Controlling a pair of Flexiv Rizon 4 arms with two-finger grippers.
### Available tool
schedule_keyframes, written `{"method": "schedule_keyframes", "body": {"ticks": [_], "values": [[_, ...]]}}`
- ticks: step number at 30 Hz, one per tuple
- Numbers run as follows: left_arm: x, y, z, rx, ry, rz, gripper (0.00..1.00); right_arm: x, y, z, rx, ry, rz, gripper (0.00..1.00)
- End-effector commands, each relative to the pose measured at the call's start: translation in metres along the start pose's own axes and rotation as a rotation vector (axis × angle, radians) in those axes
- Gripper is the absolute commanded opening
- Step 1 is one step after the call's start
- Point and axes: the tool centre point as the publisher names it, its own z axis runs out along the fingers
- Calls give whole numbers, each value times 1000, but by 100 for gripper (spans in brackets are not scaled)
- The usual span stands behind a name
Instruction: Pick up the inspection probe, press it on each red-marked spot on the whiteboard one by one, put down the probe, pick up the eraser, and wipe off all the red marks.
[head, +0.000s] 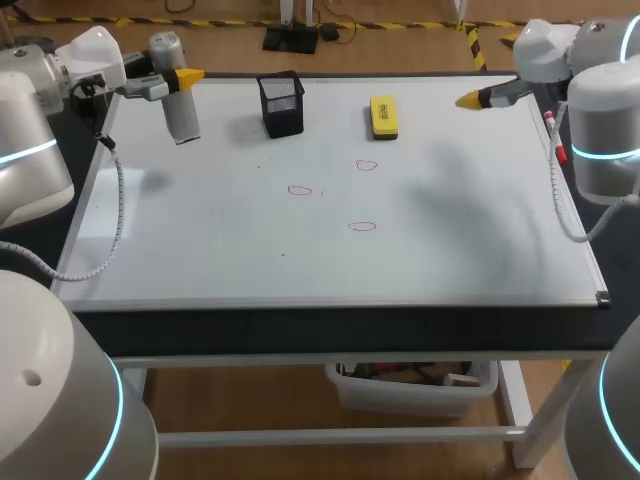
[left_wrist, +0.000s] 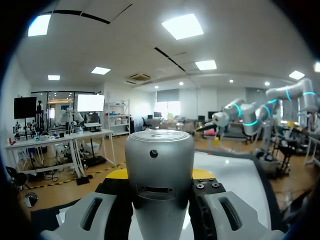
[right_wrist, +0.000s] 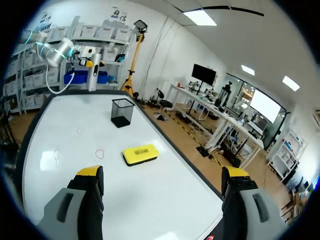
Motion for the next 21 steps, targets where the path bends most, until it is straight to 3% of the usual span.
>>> {"method": "schedule_keyframes", "body": {"ticks": [1,4,14,21], "values": [[0,0,0,5,-2,2,0,-4,-6,26,313,521,-446,100],[0,0,0,5,-2,2,0,3,-7,40,344,619,-561,100],[0,0,0,5,-2,2,0,23,-9,81,427,798,-922,100],[0,0,0,5,-2,2,0,26,-2,89,398,763,-883,100]]}}
